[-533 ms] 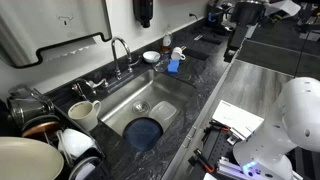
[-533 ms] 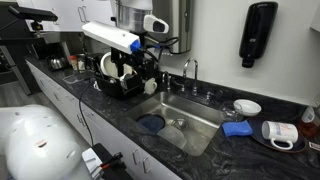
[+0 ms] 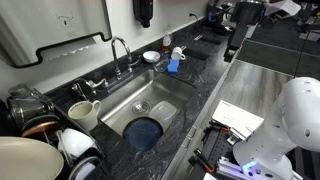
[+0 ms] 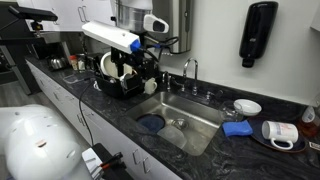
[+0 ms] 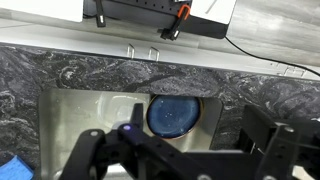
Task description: Put the glass bowl in the sink
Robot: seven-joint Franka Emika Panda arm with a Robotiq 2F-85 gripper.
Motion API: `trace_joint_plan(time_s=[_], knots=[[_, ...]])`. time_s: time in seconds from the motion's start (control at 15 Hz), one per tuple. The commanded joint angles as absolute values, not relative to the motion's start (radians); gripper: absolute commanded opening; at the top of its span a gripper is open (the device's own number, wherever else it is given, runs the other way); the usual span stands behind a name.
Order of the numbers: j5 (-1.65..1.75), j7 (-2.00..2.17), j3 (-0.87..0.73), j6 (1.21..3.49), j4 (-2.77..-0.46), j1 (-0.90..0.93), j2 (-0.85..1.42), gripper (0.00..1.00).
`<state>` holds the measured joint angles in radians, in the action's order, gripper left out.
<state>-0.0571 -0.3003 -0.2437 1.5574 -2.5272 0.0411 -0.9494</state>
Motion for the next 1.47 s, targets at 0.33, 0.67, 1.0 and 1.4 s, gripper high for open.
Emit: trace_joint_plan(time_s=[0.33, 0.67, 1.0, 1.4], knots=[[-0.149, -0.106, -0.283, 1.841, -2.42, -0.053, -0.678, 1.0], [-0.193, 0.065, -0.275, 1.842, -2.223, -0.103, -0.427, 1.0], [-0.196, 0.129, -0.254, 1.802, -2.161, -0.128, -0.361, 1.0], [-0.218, 0.208, -0.256, 1.783, -2.071, -0.135, -0.227, 1.0]])
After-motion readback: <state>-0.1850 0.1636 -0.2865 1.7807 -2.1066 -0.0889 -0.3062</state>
